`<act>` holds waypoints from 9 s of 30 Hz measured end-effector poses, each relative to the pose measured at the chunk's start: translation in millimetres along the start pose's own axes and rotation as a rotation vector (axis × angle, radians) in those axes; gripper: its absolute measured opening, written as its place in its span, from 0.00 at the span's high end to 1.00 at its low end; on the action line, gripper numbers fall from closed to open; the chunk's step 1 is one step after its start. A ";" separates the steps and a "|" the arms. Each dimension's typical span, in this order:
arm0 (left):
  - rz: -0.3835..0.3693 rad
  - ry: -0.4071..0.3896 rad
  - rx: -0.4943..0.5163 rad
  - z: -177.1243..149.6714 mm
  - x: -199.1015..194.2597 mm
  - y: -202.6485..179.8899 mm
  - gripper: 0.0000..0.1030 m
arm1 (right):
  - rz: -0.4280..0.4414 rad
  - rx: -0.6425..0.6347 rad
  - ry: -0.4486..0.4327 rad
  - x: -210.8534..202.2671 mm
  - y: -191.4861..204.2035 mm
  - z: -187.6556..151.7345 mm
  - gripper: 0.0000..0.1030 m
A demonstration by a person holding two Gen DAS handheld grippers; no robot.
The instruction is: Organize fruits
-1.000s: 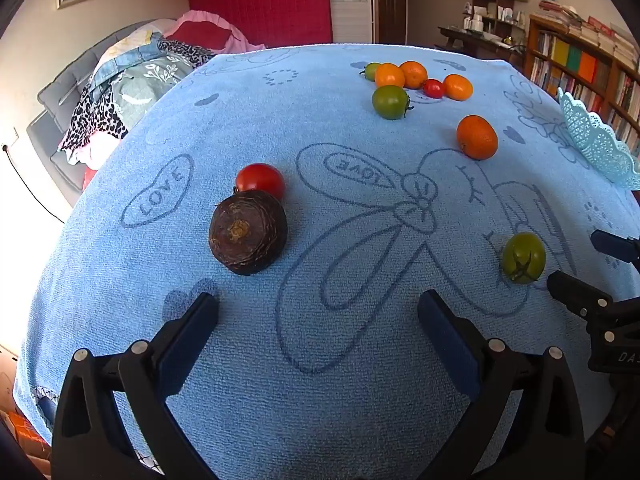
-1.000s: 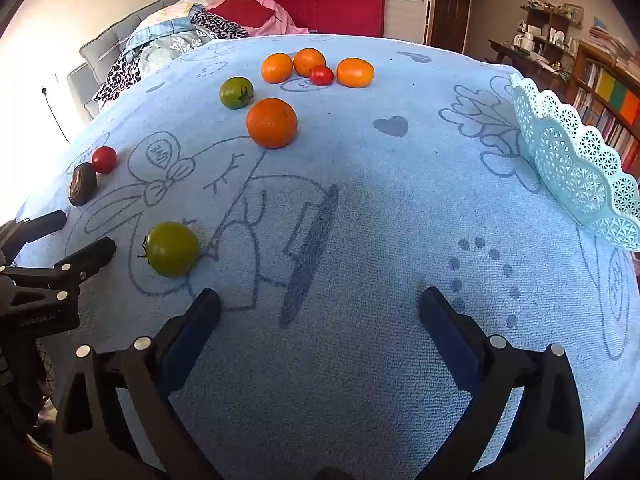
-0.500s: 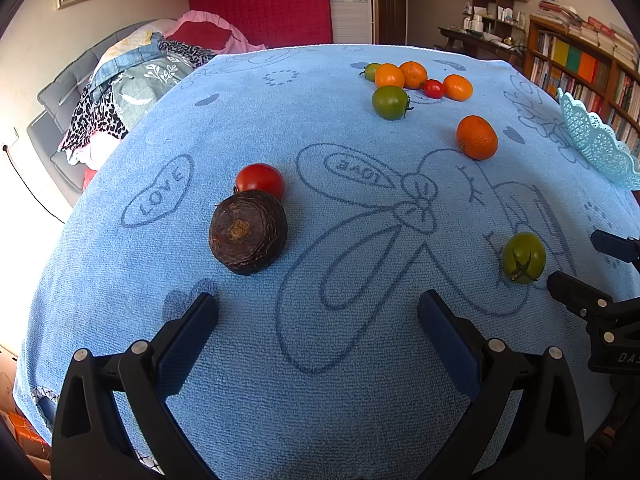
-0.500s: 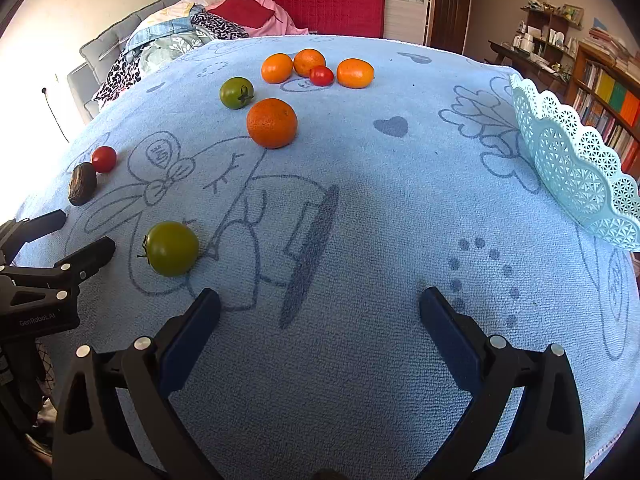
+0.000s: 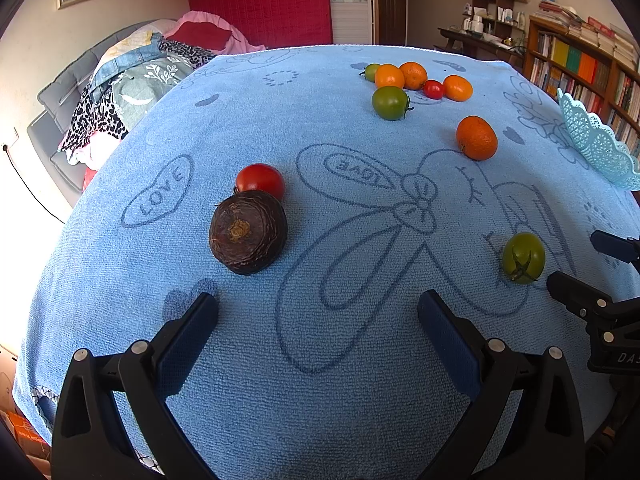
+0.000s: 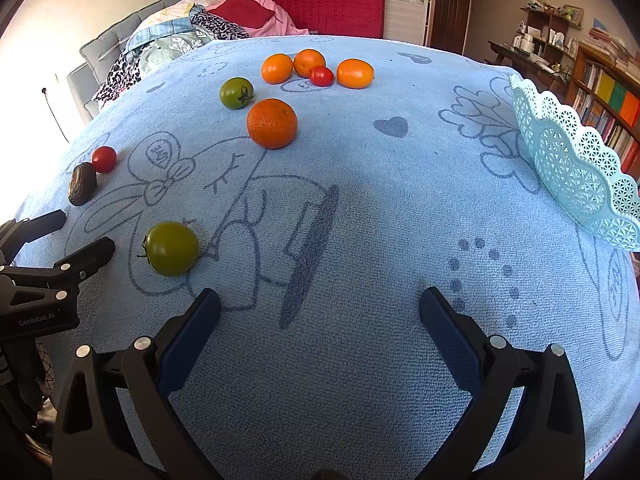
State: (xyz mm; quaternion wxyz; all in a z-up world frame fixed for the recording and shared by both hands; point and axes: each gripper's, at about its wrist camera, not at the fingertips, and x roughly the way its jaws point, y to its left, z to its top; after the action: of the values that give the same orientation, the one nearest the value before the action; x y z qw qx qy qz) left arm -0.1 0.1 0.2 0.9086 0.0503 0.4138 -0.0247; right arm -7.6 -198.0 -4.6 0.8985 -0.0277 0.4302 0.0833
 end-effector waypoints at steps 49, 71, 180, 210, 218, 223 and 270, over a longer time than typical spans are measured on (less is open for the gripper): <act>-0.056 -0.004 -0.106 33.3 6.7 42.5 0.57 | 0.239 -0.060 0.002 -10.3 37.5 26.4 0.24; -0.042 -0.026 -0.083 36.4 -11.0 36.0 0.60 | 0.287 -0.089 0.002 -4.8 43.8 35.0 0.63; -0.054 -0.282 0.011 180.8 -51.3 -72.5 0.05 | -0.084 0.375 -0.447 -134.5 -173.5 47.7 0.16; 0.090 -0.013 -0.096 71.6 6.0 42.4 0.07 | 0.067 0.223 -0.267 -68.1 -73.2 71.8 0.16; 0.053 0.045 -0.100 64.0 23.6 48.8 0.37 | 0.083 0.189 -0.223 -51.9 -56.8 76.7 0.16; 0.008 0.069 -0.113 60.7 30.2 52.0 0.55 | 0.092 0.173 -0.196 -40.2 -48.1 80.6 0.16; -0.032 -0.029 -0.078 82.1 6.3 46.1 0.72 | 0.204 0.069 -0.041 50.9 4.6 106.7 0.63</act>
State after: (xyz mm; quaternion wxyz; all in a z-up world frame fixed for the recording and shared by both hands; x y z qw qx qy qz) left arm 69.6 36.7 52.3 0.9153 0.0077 0.4019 -0.0240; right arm 104.9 -174.1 22.9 0.8944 0.0491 0.4148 0.1600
